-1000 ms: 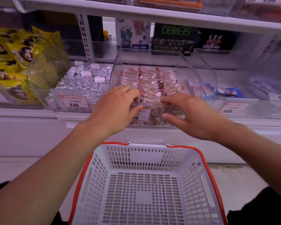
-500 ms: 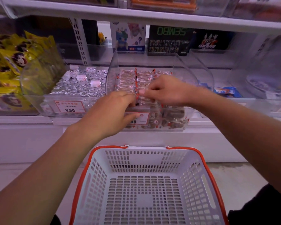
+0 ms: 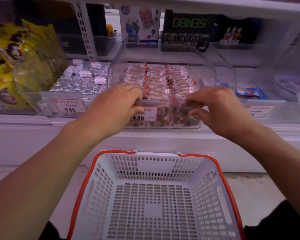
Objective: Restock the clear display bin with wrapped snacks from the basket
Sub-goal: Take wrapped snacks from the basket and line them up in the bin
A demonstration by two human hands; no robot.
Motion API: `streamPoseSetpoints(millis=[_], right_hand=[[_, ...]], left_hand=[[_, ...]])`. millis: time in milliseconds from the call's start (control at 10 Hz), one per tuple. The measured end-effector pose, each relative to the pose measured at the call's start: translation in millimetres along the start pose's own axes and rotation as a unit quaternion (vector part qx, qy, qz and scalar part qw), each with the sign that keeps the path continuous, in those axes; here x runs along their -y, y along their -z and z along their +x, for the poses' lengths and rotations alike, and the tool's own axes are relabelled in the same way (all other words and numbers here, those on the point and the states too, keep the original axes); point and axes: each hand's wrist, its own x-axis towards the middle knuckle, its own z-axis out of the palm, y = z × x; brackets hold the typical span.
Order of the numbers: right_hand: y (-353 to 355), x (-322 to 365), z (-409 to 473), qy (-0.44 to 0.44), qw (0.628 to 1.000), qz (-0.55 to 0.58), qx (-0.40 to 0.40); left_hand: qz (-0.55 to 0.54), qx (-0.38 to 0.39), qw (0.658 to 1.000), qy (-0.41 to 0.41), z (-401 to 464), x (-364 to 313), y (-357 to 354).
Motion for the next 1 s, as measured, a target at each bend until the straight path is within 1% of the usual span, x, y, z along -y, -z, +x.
streamPoseSetpoints(millis=[100, 200, 300, 400, 600, 700, 800, 900, 1000], right_hand=[[-6.4, -9.8, 12.5, -0.008, 0.999, -0.003, -0.031], [-23.5, -13.8, 18.2, -0.036, 0.998, -0.019, -0.045], [-34.9, -17.4, 17.1, -0.051, 0.998, -0.015, -0.036], [-36.4, -22.1, 13.9, -0.041, 0.999, -0.01, -0.024], [-32.5, -23.1, 9.6, -0.041, 0.999, -0.003, -0.009], [-37.3, -13.2, 2.1, -0.053, 0.998, -0.029, -0.035], [-41.7, 4.7, -13.5, -0.072, 0.995, -0.02, -0.067], [-53.1, 21.4, -31.0, -0.084, 0.996, -0.02, 0.004], [-23.5, 22.2, -29.4, -0.1, 0.992, 0.067, 0.026]], left_hand=[[0.022, -0.023, 0.999, 0.015, 14.7, 5.7, -3.7], [0.034, -0.041, 0.998, 0.036, 25.9, 8.6, -14.6], [0.045, -0.044, 0.997, 0.046, 27.3, 8.8, -28.7], [0.049, -0.051, 0.997, 0.036, 25.0, 8.3, -36.0], [0.065, -0.052, 0.996, 0.022, 15.8, 3.0, -33.2], [0.054, -0.056, 0.996, 0.032, 5.7, -2.5, -35.6], [0.057, -0.071, 0.995, 0.048, -8.5, -3.1, -35.3], [0.041, -0.047, 0.998, 0.028, -22.4, -5.0, -44.4], [-0.073, -0.037, 0.995, 0.053, -26.6, 3.4, -21.8]])
